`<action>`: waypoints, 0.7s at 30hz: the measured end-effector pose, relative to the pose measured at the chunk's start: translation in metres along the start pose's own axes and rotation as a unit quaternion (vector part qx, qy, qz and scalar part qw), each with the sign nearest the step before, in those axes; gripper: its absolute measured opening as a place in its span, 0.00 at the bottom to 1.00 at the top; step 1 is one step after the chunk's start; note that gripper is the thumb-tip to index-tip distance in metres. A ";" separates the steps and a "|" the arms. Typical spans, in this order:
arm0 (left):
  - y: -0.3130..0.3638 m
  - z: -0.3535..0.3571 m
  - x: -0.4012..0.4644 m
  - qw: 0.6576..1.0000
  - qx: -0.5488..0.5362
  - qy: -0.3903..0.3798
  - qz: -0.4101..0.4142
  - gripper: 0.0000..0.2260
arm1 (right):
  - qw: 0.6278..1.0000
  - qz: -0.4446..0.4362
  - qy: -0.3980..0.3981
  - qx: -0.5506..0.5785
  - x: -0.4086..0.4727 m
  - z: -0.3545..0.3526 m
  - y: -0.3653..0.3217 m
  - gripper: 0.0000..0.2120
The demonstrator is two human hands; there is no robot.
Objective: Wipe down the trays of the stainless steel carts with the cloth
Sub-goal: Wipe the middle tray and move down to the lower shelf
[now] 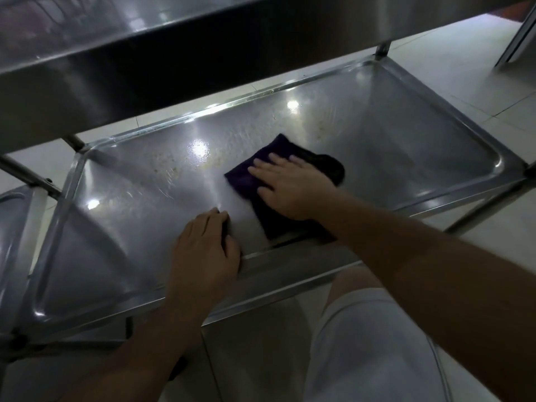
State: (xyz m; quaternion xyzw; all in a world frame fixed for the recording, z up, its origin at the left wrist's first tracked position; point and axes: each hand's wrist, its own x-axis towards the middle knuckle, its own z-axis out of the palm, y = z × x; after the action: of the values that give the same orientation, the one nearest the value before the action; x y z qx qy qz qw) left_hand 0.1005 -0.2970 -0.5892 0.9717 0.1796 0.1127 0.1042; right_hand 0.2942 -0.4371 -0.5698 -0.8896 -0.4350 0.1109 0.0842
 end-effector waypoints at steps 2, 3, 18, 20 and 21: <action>0.001 0.001 0.000 1.000 -0.001 0.004 -0.009 0.23 | 0.998 0.065 0.017 -0.002 0.000 -0.015 0.049 0.28; 0.001 0.002 0.000 1.000 -0.002 0.003 -0.013 0.23 | 0.995 0.101 0.026 0.000 -0.003 -0.023 0.076 0.28; 0.008 0.001 -0.001 1.000 0.008 0.002 -0.029 0.20 | 0.958 0.278 0.070 0.016 -0.091 -0.021 0.124 0.37; 0.008 0.001 0.000 1.000 0.009 0.004 -0.028 0.20 | 0.974 0.212 0.079 0.007 -0.098 -0.006 0.063 0.39; 0.008 0.000 -0.001 1.000 0.008 0.007 -0.026 0.19 | 0.983 0.169 0.077 0.004 -0.099 0.001 0.033 0.38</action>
State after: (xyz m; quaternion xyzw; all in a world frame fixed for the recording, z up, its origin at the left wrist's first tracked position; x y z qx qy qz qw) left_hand 0.1026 -0.3046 -0.5878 0.9666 0.2067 0.1150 0.0983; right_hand 0.2598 -0.5350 -0.5664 -0.9557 -0.2706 0.0563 0.1013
